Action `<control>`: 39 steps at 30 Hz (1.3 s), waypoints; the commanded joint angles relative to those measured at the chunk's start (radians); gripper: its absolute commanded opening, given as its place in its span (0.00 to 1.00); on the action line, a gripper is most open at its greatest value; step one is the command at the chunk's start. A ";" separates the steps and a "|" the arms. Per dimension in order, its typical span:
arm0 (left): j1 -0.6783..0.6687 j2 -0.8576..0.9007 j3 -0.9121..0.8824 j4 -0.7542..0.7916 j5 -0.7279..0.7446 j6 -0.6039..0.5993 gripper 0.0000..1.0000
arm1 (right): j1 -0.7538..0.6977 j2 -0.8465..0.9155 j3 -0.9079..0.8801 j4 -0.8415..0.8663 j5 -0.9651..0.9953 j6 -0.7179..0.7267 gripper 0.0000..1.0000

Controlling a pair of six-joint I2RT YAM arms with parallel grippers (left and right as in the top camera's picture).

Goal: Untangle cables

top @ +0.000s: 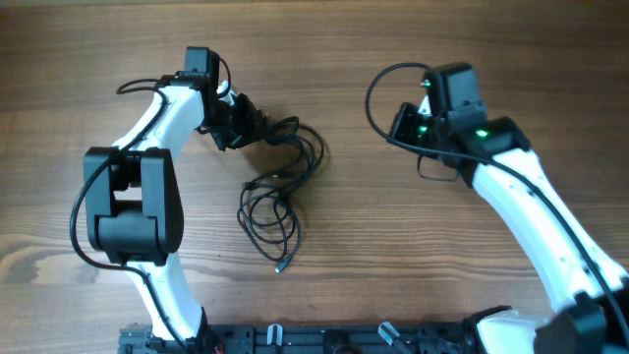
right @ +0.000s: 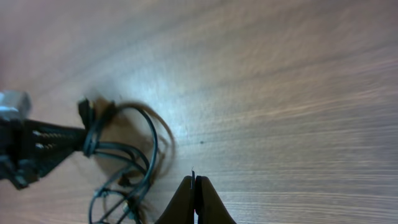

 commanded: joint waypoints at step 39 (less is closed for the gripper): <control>0.004 0.009 -0.006 0.010 0.145 0.007 0.24 | 0.032 0.272 -0.001 0.162 -0.228 -0.032 0.19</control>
